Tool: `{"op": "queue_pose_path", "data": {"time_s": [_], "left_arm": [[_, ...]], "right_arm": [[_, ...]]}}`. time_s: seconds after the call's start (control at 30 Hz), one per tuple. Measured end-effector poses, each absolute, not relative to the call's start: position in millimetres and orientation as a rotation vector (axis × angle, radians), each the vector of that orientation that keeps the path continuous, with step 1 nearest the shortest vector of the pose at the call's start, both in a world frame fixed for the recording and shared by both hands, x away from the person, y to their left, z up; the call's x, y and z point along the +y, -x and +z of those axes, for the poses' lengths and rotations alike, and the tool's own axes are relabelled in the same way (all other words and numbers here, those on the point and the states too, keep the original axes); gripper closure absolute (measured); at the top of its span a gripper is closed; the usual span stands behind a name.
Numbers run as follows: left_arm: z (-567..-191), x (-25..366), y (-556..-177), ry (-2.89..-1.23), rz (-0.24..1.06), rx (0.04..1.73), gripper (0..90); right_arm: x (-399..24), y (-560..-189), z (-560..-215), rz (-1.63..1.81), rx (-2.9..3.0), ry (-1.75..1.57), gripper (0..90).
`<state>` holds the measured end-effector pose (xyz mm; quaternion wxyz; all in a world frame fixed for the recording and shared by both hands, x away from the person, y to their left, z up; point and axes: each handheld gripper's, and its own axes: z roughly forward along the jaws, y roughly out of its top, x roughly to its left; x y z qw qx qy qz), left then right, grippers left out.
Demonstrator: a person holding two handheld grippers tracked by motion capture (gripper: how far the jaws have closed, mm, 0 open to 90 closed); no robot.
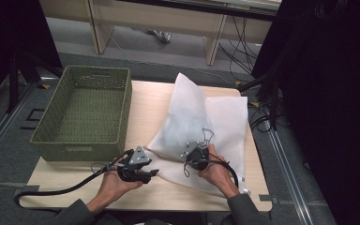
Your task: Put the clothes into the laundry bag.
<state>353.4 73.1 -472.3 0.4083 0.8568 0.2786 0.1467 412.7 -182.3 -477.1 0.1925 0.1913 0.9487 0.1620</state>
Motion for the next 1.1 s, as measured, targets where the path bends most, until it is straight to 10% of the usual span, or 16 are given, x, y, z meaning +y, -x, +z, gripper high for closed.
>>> {"op": "queue_pose_path", "data": {"time_s": [0.33, 1.1], "left_arm": [[-460, 104, -335, -2.062, 0.418, 0.739, 37.5], [-457, 182, -319, -1.937, 0.478, 0.841, 17.8]], "right_arm": [[-200, -407, -470, 0.531, 2.662, -0.573, 84.9], [-230, -361, -437, 1.054, 2.402, -0.847, 45.2]]}}
